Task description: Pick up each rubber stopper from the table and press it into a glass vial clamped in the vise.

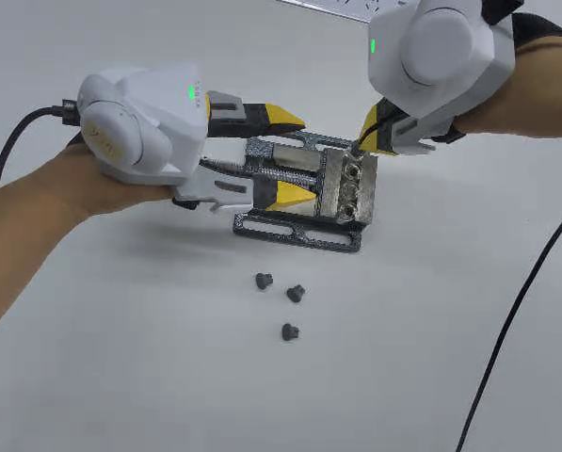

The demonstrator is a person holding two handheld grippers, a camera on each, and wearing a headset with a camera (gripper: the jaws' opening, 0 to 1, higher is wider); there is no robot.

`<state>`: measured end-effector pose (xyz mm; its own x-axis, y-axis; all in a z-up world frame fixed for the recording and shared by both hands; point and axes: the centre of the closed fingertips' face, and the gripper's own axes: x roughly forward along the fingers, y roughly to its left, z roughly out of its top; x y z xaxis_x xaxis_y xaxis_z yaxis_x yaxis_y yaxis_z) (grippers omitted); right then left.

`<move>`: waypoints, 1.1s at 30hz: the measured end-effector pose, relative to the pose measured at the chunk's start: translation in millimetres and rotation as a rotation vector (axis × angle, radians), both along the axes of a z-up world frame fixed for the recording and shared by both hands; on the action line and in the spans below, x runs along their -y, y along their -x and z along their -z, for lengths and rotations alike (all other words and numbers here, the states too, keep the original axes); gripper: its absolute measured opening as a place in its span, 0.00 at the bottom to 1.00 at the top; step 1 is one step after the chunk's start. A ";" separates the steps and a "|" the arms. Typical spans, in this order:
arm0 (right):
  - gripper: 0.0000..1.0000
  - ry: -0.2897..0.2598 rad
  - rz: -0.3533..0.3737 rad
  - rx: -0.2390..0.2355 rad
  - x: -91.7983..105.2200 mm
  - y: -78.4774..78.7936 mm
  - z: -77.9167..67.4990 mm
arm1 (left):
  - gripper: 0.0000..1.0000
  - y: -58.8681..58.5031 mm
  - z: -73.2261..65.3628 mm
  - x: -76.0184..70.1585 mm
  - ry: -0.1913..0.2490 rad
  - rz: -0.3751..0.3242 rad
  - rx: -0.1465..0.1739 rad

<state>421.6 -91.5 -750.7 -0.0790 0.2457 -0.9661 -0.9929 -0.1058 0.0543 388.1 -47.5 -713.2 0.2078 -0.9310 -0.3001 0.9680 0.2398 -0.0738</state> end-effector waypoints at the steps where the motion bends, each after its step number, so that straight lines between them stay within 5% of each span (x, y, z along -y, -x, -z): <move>1: 0.01 0.000 0.000 -0.002 0.4 0.3 -1.4 | 0.41 0.0 0.3 -0.4 -0.001 0.000 0.000; 33: 0.07 0.023 -0.023 -0.012 -2.4 0.1 -0.5 | 0.40 3.3 -1.9 -2.6 -0.001 -0.001 0.001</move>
<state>421.5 -89.1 -750.2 -0.0965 0.2211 -0.9705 -0.9894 -0.1274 0.0694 384.8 -44.9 -711.3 0.2093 -0.9303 -0.3011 0.9677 0.2412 -0.0726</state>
